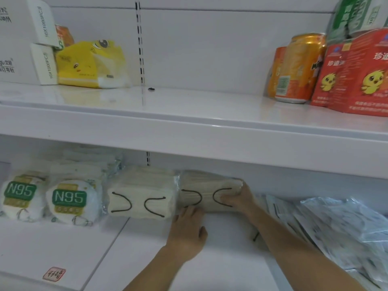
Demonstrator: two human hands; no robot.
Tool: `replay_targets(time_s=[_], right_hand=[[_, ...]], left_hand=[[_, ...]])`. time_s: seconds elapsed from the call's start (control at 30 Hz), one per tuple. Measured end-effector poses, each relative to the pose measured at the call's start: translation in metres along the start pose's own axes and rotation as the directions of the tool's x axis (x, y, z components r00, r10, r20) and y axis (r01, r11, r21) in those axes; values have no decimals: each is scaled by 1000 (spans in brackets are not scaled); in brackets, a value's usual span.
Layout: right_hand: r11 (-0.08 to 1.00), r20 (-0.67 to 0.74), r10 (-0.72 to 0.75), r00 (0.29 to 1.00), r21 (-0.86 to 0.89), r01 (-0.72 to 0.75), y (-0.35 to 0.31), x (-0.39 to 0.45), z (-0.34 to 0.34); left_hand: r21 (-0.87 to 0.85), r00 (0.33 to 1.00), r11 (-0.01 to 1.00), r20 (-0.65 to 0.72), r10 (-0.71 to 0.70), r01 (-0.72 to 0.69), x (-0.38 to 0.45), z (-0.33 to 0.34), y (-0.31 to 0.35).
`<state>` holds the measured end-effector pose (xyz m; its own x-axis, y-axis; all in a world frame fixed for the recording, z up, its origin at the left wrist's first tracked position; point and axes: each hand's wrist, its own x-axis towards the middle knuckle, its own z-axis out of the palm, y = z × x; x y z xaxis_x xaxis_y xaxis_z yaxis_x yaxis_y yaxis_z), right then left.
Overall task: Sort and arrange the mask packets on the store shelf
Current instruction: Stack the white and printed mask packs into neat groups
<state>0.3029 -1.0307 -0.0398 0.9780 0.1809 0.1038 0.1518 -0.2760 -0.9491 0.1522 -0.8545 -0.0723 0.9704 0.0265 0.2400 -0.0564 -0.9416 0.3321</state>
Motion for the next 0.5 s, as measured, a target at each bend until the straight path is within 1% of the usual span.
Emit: replay_targets(time_s=[0.1, 0.2, 0.23, 0.27, 0.37, 0.43, 0.5], right_hand=[[1000, -98, 20, 995, 13, -19, -1, -13, 6], [997, -298, 41, 954, -55, -60, -1, -26, 7], [996, -329, 58, 943, -51, -79, 1, -28, 8], [994, -316, 85, 945, -42, -103, 3, -29, 10], [985, -189, 171, 967, 35, -168, 3, -29, 19], [983, -182, 182, 966, -2, -186, 1, -26, 17], [985, -198, 171, 965, -1, -175, -6, -29, 10]], left_hand=[[8, 1000, 1000, 4, -27, 27, 4, 1, -1], [27, 1000, 999, 4, -18, 18, 4, 3, -2], [34, 1000, 999, 2, -11, 11, 5, 3, -2], [38, 1000, 999, 3, -6, 5, 4, 4, -1], [53, 1000, 999, 4, 10, -10, 3, 6, -2], [58, 1000, 998, -16, 11, -10, 2, 8, -3], [62, 999, 998, -34, 12, -10, 2, 10, -5]])
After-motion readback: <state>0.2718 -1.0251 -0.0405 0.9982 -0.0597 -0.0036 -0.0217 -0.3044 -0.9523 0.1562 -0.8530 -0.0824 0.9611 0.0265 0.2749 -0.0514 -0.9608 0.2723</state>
